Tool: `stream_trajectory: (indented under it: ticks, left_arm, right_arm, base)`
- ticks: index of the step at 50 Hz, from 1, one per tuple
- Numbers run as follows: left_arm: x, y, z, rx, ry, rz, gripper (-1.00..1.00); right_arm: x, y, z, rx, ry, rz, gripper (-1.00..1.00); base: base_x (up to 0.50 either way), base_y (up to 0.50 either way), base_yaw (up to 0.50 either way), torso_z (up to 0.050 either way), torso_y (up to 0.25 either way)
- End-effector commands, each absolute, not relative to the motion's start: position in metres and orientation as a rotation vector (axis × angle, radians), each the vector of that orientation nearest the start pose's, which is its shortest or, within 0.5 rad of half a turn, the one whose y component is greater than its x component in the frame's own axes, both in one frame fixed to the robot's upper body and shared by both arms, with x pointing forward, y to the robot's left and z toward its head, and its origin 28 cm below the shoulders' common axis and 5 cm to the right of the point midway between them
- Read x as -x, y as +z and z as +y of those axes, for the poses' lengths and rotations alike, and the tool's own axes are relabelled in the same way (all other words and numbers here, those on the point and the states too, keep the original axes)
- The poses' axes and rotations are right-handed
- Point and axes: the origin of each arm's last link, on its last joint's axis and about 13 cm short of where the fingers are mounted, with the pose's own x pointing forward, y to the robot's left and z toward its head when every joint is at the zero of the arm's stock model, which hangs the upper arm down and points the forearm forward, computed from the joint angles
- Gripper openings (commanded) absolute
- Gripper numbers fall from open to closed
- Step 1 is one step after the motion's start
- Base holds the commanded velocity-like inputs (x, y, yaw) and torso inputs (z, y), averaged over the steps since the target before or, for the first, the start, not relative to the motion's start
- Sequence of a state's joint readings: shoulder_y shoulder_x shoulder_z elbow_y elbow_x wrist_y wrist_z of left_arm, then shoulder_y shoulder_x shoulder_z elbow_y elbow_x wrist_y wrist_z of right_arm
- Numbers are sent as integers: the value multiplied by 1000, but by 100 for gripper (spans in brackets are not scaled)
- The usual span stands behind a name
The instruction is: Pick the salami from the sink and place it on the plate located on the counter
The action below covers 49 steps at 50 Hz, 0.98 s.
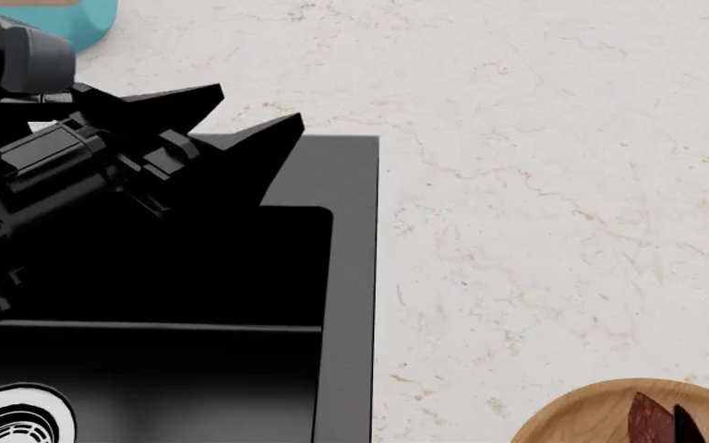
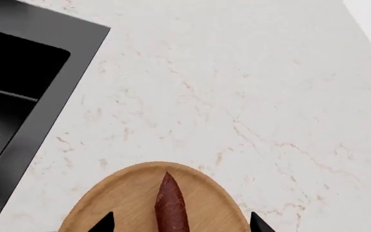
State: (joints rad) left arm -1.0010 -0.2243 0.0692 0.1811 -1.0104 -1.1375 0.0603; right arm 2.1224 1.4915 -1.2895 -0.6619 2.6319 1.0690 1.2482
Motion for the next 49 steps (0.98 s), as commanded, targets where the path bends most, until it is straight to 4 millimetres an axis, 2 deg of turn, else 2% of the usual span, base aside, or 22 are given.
stream_trajectory:
  ticks: [1, 6, 11, 24, 28, 33, 38, 42, 49]
  left_arm:
    - [-296, 274, 188, 236, -823, -93, 100]
    - [-294, 274, 190, 222, -818, -105, 100]
    - [-291, 277, 193, 223, -814, -117, 100]
    - [-280, 284, 196, 219, -807, -147, 100]
    - [-274, 288, 198, 181, -731, -173, 100]
    - [-254, 294, 198, 150, -710, -215, 100]
    - [-239, 298, 206, 120, -627, -247, 100]
    - [-221, 301, 211, 90, -585, -286, 100]
    - [-210, 301, 219, 87, -539, -291, 100]
  right_arm:
    - [-106, 341, -188, 193, 41, 221, 100]
    - [-111, 350, -186, 160, 47, 139, 100]
    - [-105, 365, -179, 140, 65, 22, 100]
    - [-94, 387, -163, 133, 189, -60, 100]
    - [-95, 387, -158, 148, 216, -61, 100]
    - [-97, 385, -154, 151, 253, -54, 100]
    - [-103, 382, -148, 148, 308, -41, 100]
    - [-114, 378, -141, 149, 368, -30, 100]
    - [-123, 376, -130, 153, 437, -19, 100]
  base:
    - [0, 0, 0, 0, 0]
    - [0, 0, 0, 0, 0]
    - [0, 0, 0, 0, 0]
    - [0, 0, 0, 0, 0]
    - [0, 0, 0, 0, 0]
    - [0, 0, 0, 0, 0]
    - [0, 0, 0, 0, 0]
    - [0, 0, 0, 0, 0]
    - [0, 0, 0, 0, 0]
